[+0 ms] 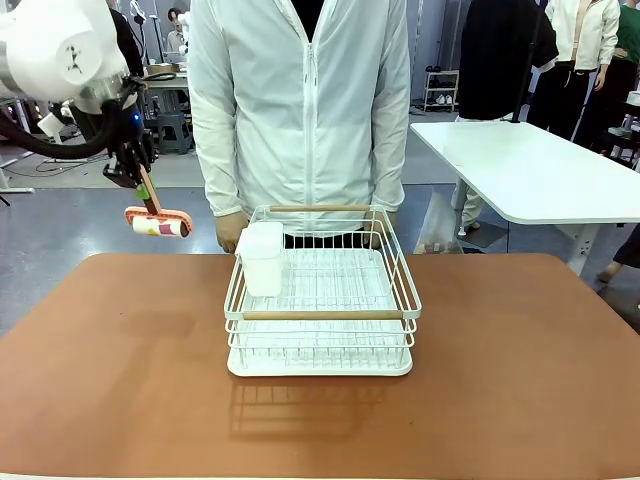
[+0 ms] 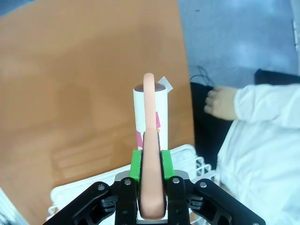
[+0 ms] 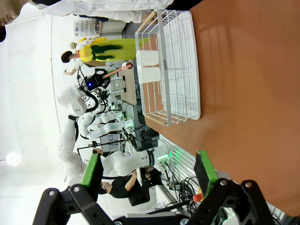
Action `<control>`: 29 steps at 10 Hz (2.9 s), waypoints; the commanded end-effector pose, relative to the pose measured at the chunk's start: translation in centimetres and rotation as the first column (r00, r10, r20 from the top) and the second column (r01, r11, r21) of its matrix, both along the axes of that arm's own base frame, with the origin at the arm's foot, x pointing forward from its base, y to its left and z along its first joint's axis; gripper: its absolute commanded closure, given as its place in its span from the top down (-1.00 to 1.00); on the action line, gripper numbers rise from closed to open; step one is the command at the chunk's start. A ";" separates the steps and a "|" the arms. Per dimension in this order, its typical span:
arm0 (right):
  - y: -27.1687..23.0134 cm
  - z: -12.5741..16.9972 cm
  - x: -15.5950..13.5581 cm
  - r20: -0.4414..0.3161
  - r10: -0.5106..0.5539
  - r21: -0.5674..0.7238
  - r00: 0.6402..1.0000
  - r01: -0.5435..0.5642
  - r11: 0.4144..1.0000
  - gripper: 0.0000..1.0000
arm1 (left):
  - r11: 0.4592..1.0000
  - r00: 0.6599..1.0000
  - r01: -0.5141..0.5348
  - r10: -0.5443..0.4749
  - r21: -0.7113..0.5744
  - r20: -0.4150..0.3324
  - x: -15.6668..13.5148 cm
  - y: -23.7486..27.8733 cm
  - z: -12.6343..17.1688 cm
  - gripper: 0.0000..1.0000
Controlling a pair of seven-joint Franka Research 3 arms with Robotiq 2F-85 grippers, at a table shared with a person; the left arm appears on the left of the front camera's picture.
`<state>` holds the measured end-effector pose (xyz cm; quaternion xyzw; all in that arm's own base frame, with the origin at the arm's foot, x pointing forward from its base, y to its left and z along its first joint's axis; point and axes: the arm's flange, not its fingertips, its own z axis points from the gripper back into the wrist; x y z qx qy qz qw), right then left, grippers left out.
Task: Clean the table.
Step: Place the Lint Roller down when the Dish drying rack is positioned in the middle of the table.
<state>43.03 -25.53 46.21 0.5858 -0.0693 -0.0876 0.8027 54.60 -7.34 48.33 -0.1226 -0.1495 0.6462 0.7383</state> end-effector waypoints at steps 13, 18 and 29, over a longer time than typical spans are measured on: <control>0.2 0.2 -0.2 0.002 0.000 0.003 1.000 0.000 1.000 1.00 | 0.994 0.956 -0.070 0.090 -0.079 0.280 -3.3 2.7 -12.7 -0.63; 0.2 0.2 -0.2 0.002 0.000 0.003 1.000 0.000 1.000 1.00 | 0.995 0.961 -0.046 0.068 -0.087 0.270 -3.8 2.6 -15.9 -0.63; 0.2 0.2 -0.2 0.002 0.000 0.003 1.000 0.000 1.000 1.00 | 0.999 0.983 -0.042 0.046 -0.029 0.178 -7.6 1.3 -15.4 0.60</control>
